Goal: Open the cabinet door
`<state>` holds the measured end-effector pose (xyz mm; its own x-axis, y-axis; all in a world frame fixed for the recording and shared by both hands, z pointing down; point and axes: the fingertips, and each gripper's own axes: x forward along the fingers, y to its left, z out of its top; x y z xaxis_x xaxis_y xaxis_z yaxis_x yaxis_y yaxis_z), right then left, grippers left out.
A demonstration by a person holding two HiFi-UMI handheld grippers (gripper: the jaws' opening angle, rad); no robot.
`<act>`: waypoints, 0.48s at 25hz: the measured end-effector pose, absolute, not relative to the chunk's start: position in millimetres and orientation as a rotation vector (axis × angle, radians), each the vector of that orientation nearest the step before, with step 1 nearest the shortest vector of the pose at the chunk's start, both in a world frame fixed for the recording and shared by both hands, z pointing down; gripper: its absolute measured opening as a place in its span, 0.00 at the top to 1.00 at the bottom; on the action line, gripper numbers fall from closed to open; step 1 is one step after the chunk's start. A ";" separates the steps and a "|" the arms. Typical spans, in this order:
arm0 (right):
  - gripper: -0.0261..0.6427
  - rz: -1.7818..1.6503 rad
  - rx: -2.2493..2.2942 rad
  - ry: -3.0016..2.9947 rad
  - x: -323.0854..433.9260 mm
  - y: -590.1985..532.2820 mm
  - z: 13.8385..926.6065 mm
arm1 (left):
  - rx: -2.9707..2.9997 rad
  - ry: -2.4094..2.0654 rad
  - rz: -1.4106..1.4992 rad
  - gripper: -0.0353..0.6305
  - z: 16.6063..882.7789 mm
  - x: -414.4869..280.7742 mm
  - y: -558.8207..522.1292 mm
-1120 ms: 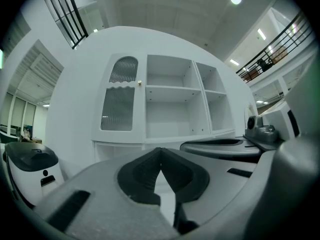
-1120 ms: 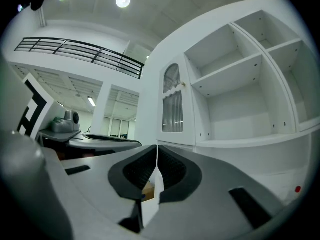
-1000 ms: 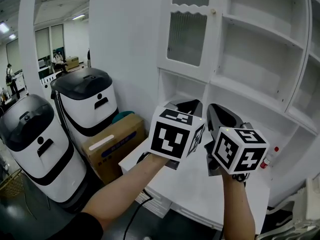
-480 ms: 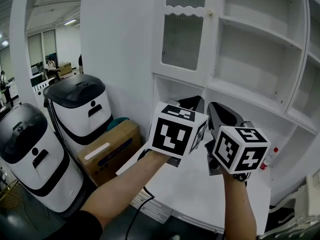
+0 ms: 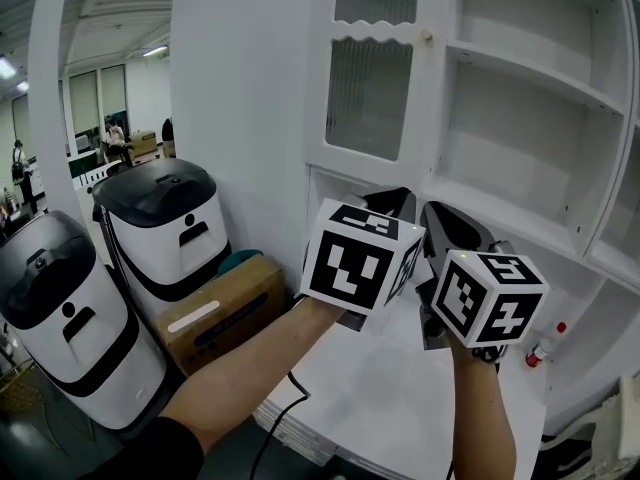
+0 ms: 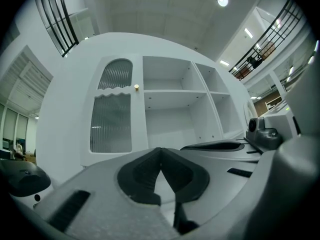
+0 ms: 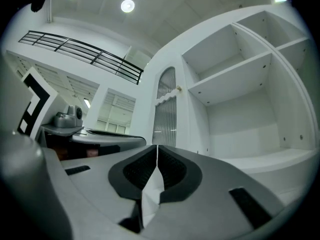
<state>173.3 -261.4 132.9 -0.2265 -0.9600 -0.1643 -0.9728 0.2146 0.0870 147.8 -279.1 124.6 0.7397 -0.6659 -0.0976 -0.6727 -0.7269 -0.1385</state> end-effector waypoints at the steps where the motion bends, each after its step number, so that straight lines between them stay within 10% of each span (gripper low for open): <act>1: 0.93 0.270 -1.897 2.390 175.3 -265.3 130.0 | -2.767 1.078 0.065 0.93 121.4 150.1 -282.9; 12: 0.93 0.314 -1.841 2.418 201.7 -310.7 112.0 | -2.681 1.082 0.119 0.93 91.8 180.7 -321.2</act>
